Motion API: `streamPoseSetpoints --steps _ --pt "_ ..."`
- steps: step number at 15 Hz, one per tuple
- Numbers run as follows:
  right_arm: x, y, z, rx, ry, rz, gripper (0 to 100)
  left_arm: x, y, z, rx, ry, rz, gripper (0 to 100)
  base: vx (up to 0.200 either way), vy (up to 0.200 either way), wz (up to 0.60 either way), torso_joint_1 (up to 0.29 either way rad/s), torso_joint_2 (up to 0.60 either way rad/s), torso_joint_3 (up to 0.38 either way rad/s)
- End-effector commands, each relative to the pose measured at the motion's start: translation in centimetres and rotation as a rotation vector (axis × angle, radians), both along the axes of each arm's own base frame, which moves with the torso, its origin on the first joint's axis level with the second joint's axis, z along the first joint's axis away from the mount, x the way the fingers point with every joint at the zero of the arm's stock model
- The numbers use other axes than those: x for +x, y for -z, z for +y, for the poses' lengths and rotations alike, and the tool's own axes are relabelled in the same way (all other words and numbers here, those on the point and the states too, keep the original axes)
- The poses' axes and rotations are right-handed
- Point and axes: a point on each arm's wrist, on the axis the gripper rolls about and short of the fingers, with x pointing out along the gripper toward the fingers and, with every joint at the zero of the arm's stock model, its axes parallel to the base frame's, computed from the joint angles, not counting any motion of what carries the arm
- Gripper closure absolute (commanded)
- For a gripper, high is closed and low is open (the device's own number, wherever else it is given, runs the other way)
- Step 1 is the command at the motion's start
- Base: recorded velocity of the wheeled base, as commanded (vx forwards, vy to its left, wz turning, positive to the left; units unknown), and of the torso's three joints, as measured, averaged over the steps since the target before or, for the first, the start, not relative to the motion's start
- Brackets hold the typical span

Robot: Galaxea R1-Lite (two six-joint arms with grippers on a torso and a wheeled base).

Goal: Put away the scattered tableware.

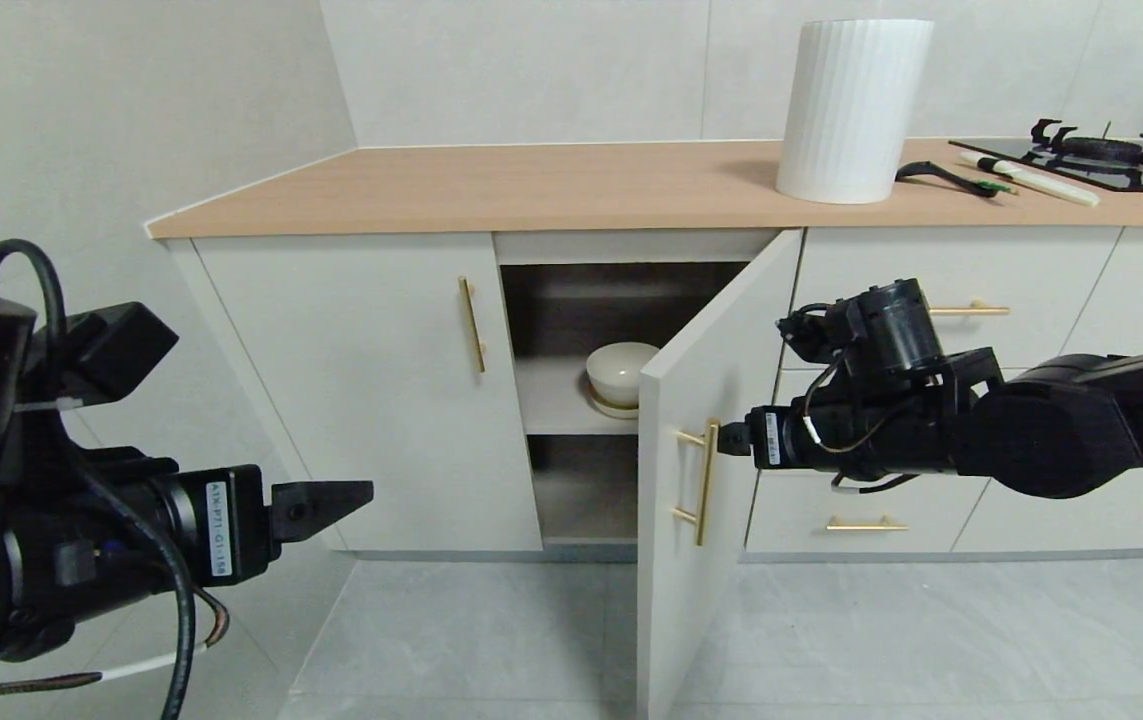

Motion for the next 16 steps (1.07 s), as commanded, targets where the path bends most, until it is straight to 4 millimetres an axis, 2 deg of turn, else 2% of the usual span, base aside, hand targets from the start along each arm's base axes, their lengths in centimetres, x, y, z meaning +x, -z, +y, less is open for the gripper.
streamPoseSetpoints --steps 1,4,8,13,16 --pt "0.4 0.8 0.3 -0.004 -0.001 0.008 0 0.0 0.1 0.0 0.001 0.0 0.003 0 0.0 0.0 0.0 0.0 0.0 0.0" --pt "1.0 1.4 0.6 0.008 0.002 -0.009 0 0.0 0.1 0.0 0.002 -0.003 0.002 0 0.0 0.0 0.0 0.0 0.0 0.0" --pt "1.2 1.3 1.2 0.058 0.015 -0.023 0 -0.1 0.0 0.1 0.008 0.001 0.001 0 0.0 0.0 0.0 0.0 0.0 0.0" --pt "1.8 2.1 2.3 0.124 0.032 -0.037 0 -0.1 0.0 0.1 0.014 0.003 -0.003 0 0.2 0.0 0.0 0.002 0.0 0.003" --pt "1.9 2.0 2.9 0.155 0.037 -0.032 0 -0.1 0.0 0.1 0.013 0.003 -0.004 0 0.0 0.0 0.0 0.0 0.0 0.0"
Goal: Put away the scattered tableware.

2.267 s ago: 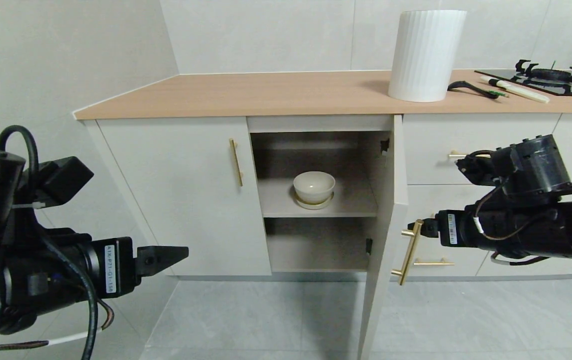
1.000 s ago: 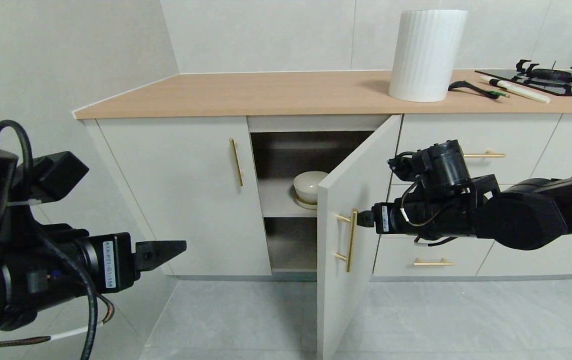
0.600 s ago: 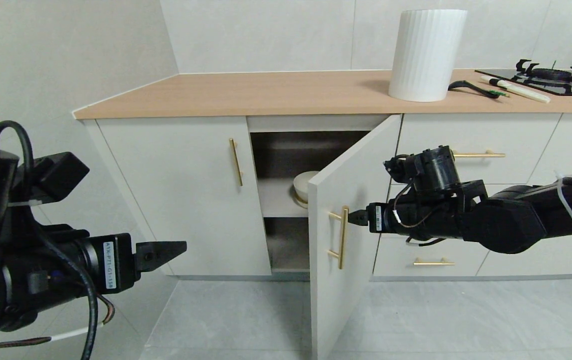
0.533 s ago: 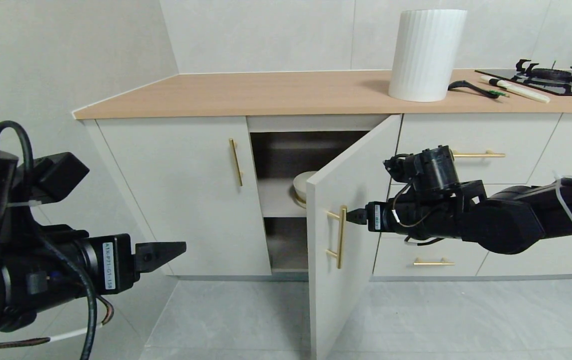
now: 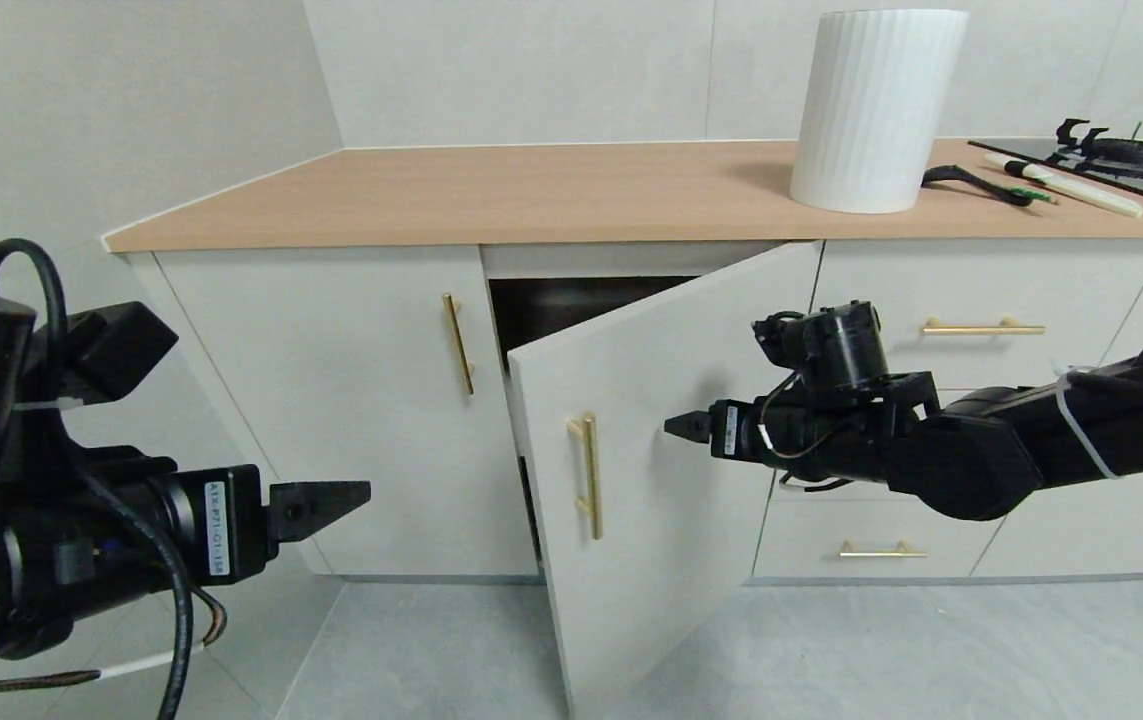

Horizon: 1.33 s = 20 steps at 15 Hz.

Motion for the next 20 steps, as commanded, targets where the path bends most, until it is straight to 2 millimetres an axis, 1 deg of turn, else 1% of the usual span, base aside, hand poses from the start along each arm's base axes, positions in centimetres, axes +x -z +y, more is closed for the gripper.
streamPoseSetpoints --steps 1,4,6,7,11,13,14,15,17,20 --pt "0.2 -0.2 0.9 0.051 0.009 0.015 0 0.0 -0.1 0.0 -0.001 -0.003 -0.003 0 0.0 0.0 0.0 0.0 0.0 0.0" --pt "0.1 -0.1 1.9 0.098 0.006 0.038 0 0.0 -0.1 0.0 0.0 -0.015 -0.01 0 0.0 0.0 0.0 0.0 0.0 0.0" --pt "0.7 0.3 3.1 0.146 0.025 0.056 0 0.0 -0.1 0.1 0.001 -0.018 -0.011 0 0.0 0.0 0.0 0.0 0.0 0.0" --pt "1.4 0.4 3.6 0.187 0.057 0.067 0 0.0 -0.1 0.1 0.001 -0.019 -0.011 0 0.0 0.0 0.0 0.0 0.0 0.0" --pt "3.2 0.4 4.6 0.308 0.124 0.097 0 0.1 -0.2 0.1 -0.001 -0.02 -0.012 0 0.0 0.0 0.0 0.0 0.0 0.0" --pt "4.7 0.8 5.2 0.35 0.194 0.089 0 0.1 -0.2 0.1 -0.001 -0.02 -0.012 0 0.0 0.0 0.0 0.0 0.0 0.0" --pt "5.0 1.0 5.4 0.352 0.209 0.083 0 0.1 -0.2 0.1 -0.001 -0.02 -0.012 0 0.0 0.0 0.0 0.0 0.0 0.0" --pt "5.9 1.4 5.6 0.365 0.249 0.071 0 0.0 -0.2 0.1 -0.003 -0.02 -0.014 0 0.0 0.0 0.0 0.0 0.0 0.0" --pt "7.4 1.5 5.3 0.403 0.309 0.059 0 0.0 -0.2 0.1 -0.003 -0.02 -0.014 0 0.0 0.0 0.0 0.0 0.0 0.0" --pt "9.0 2.0 4.8 0.422 0.369 0.037 0 0.1 -0.2 0.1 -0.002 -0.02 -0.013 0 0.0 0.0 0.0 0.0 0.0 0.0"
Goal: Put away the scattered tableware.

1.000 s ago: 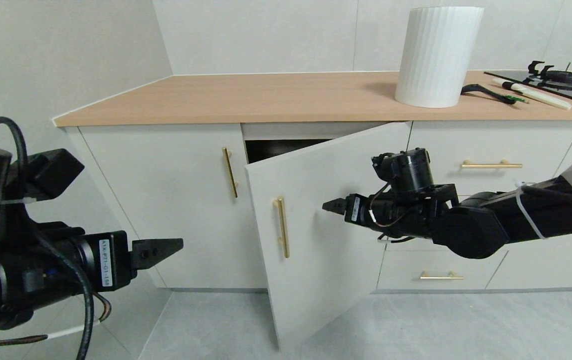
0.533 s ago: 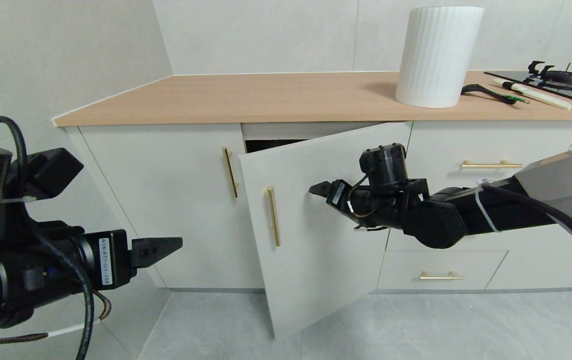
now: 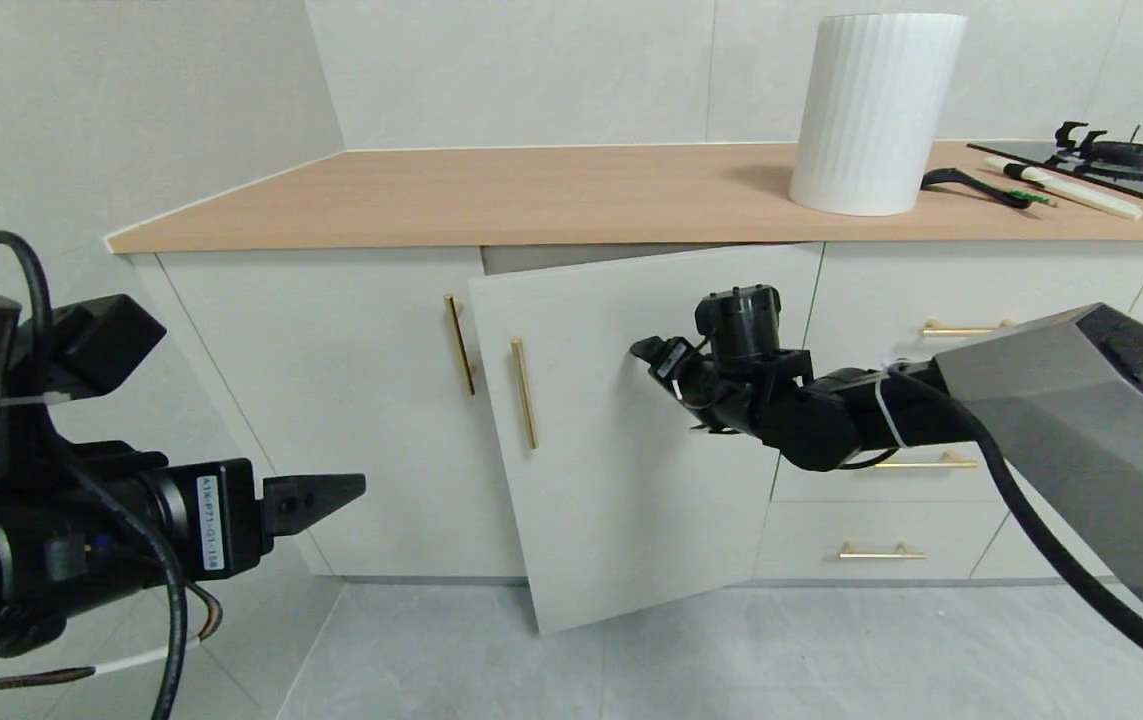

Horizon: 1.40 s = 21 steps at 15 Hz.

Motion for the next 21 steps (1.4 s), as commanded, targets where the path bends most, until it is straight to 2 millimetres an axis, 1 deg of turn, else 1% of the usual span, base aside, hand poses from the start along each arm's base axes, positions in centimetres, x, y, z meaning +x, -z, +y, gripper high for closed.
streamPoseSetpoints --steps 1,3,4,8,11,13,18,21 --pt "1.2 1.2 -0.1 -0.008 0.029 0.003 0 0.0 0.0 0.0 0.0 -0.001 0.001 0 0.0 0.0 0.0 0.0 0.0 0.0" --pt "1.8 1.6 -0.4 -0.011 0.051 -0.001 0 0.0 0.1 0.0 0.002 -0.001 0.004 0 0.0 0.0 0.0 0.0 0.0 0.0" --pt "2.3 2.2 -0.5 -0.017 0.074 0.001 0 0.0 0.0 0.0 0.001 -0.001 0.002 0 0.0 0.0 0.0 0.0 0.0 0.0" --pt "3.2 2.3 -1.2 -0.017 0.108 -0.011 0 0.0 0.0 0.0 0.001 -0.001 0.002 0 0.0 0.0 0.0 0.0 0.0 0.0" --pt "4.2 3.3 -1.5 -0.028 0.141 -0.011 0 0.0 0.0 0.0 0.0 -0.001 0.001 0 0.0 0.0 0.0 0.0 0.0 0.0" --pt "4.7 3.6 -1.8 -0.033 0.163 -0.016 0 0.0 0.0 0.0 0.001 -0.001 0.002 0 0.0 0.0 0.0 0.0 0.0 0.0" --pt "5.4 4.3 -2.2 -0.036 0.181 -0.016 0 0.0 0.0 0.0 0.0 -0.001 0.001 0 0.0 0.0 0.0 0.0 0.0 0.0" --pt "5.4 4.0 -2.2 -0.036 0.188 -0.023 0 0.0 0.0 0.0 0.0 -0.001 0.001 0 0.0 0.0 0.0 0.0 0.0 0.0"
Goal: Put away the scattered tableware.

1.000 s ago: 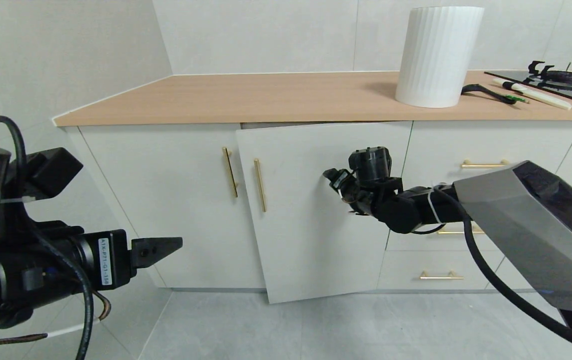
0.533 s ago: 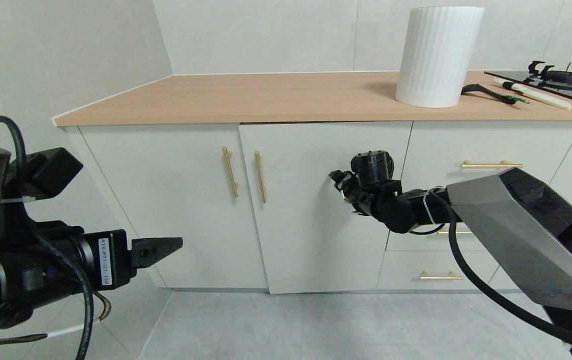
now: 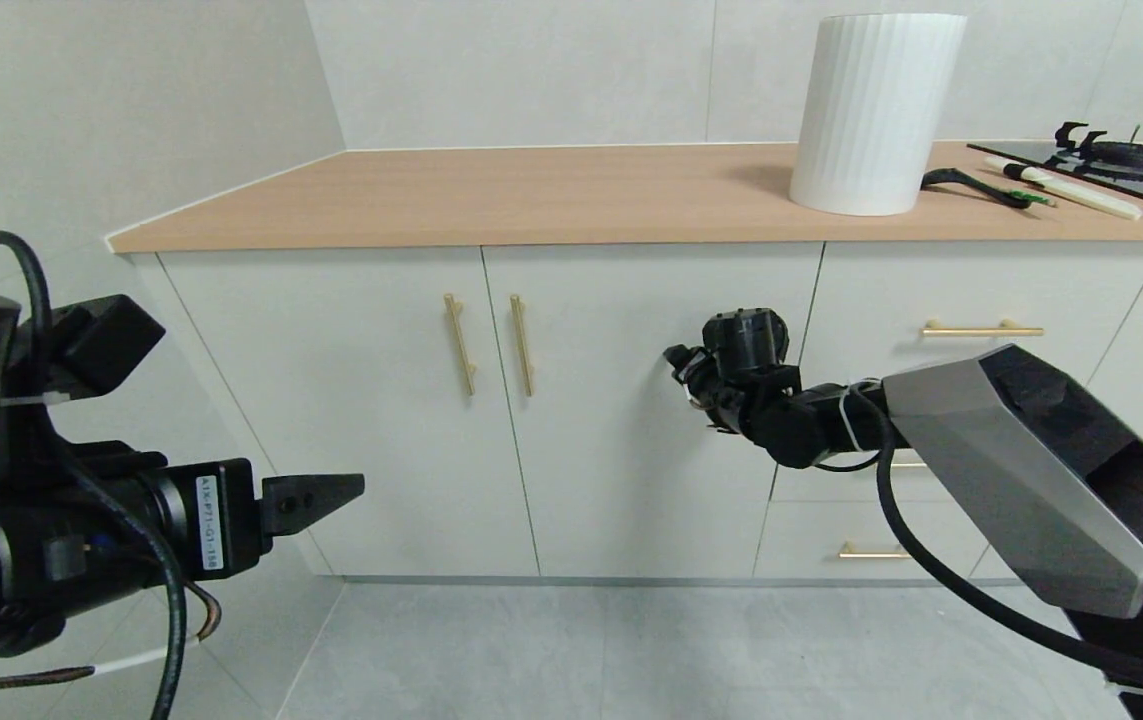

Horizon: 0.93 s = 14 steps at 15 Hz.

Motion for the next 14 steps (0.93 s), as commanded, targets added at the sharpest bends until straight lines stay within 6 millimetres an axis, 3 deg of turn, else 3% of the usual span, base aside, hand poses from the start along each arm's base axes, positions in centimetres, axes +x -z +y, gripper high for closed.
streamPoseSetpoints --steps 1,3,5,7,9,12,14 --pt "-0.3 -0.3 0.0 -0.006 -0.003 0.003 0 0.0 0.0 0.0 0.001 0.0 0.001 0 0.0 0.0 0.0 0.0 0.0 0.0" --pt "-2.5 -2.0 0.0 -0.008 -0.062 0.036 0 0.0 0.0 0.0 -0.001 0.0 -0.001 0 0.0 0.0 0.0 0.0 0.0 0.0" --pt "-7.3 -4.2 -0.1 -0.01 -0.259 0.092 0 0.0 0.0 0.0 0.0 0.0 0.0 0 0.0 0.0 0.0 0.0 0.0 0.0" --pt "-12.1 -5.5 -2.1 -0.044 -0.502 0.116 0 -0.1 0.0 0.0 -0.002 0.001 -0.001 0 0.0 0.0 0.0 0.0 0.0 0.0" --pt "-15.7 -6.1 -4.1 -0.121 -0.736 -0.006 0 -0.2 -0.1 0.1 -0.005 0.001 -0.008 0 0.0 0.0 0.0 0.0 0.0 0.0" --pt "-20.6 -9.2 -5.7 -0.146 -0.805 -0.146 0 -1.0 -0.7 0.6 -0.021 0.003 -0.037 0 0.0 0.0 0.0 0.0 0.0 0.0" --pt "-24.0 -11.5 -7.9 -0.17 -0.807 -0.192 0 -1.3 -0.6 1.0 -0.023 -0.008 -0.039 0 0.0 0.0 0.0 0.0 0.0 0.0"
